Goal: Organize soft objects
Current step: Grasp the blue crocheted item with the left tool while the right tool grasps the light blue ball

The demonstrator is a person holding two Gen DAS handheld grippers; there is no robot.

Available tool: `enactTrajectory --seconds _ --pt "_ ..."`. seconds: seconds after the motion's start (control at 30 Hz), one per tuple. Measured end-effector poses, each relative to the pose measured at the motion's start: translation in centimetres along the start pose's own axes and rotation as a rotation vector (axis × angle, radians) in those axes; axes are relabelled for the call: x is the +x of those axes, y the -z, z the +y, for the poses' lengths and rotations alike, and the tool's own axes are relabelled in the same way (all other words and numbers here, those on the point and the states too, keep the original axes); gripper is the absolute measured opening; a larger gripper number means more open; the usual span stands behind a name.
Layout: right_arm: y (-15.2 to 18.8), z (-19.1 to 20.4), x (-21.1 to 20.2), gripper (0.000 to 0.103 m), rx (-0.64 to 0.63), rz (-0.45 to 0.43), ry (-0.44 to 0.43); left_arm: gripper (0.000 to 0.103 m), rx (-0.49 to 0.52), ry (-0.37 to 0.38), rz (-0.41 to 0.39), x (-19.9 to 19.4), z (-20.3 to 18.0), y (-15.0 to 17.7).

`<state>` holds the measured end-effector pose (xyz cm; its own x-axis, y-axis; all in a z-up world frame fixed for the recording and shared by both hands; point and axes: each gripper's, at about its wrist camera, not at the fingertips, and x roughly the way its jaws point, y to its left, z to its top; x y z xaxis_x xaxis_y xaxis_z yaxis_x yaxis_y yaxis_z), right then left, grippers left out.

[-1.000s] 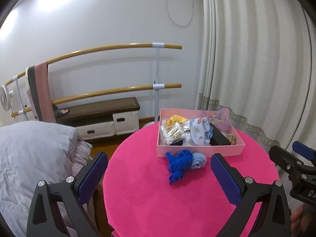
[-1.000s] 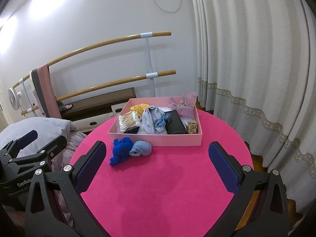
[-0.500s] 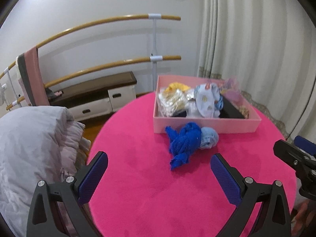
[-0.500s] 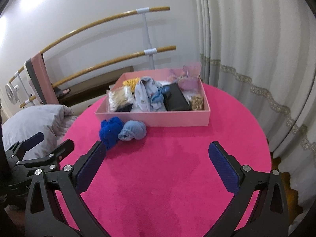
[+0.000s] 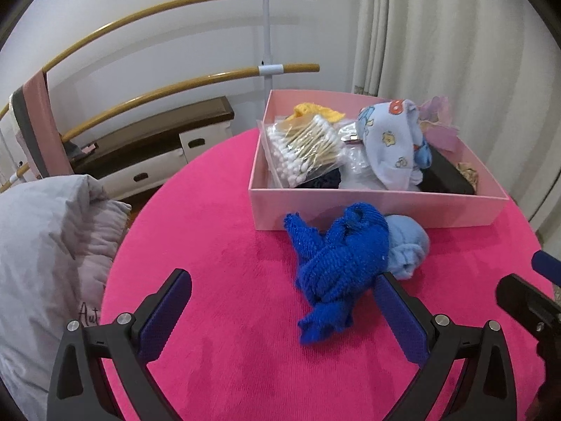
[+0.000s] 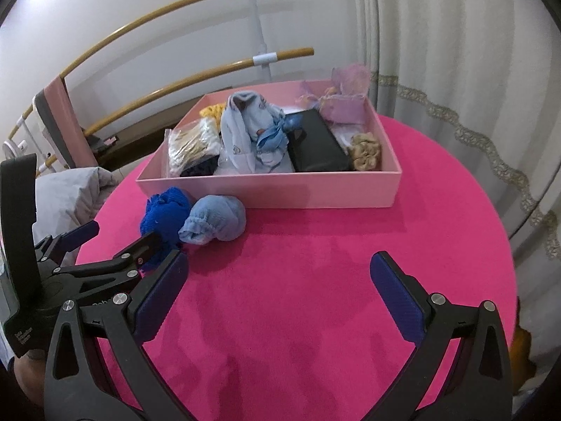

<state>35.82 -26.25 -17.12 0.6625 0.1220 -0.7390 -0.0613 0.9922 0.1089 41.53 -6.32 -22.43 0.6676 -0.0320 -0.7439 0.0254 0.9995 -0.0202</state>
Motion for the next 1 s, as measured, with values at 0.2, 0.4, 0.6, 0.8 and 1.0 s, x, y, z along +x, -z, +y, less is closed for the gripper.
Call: enactTrajectory --seconds 0.2,0.4,0.6,0.8,1.0 --pt "-1.2 0.6 2.8 0.103 0.003 0.031 -0.041 0.095 -0.007 0.035 0.002 2.6 -0.1 -0.6" --pt "-2.0 0.5 4.9 0.102 0.043 0.056 -0.094 0.084 -0.004 0.086 0.021 4.5 -0.4 -1.2" --pt "-2.0 0.4 6.3 0.099 0.07 0.089 -0.136 0.068 0.019 0.125 0.052 6.0 -0.7 -1.2" --pt "-2.0 0.8 7.2 0.091 0.062 0.107 -0.139 0.034 0.011 0.135 0.054 5.5 0.8 -0.9" --pt "-2.1 2.8 8.1 0.088 0.011 0.117 -0.149 0.034 0.01 0.063 0.039 4.5 1.8 0.1"
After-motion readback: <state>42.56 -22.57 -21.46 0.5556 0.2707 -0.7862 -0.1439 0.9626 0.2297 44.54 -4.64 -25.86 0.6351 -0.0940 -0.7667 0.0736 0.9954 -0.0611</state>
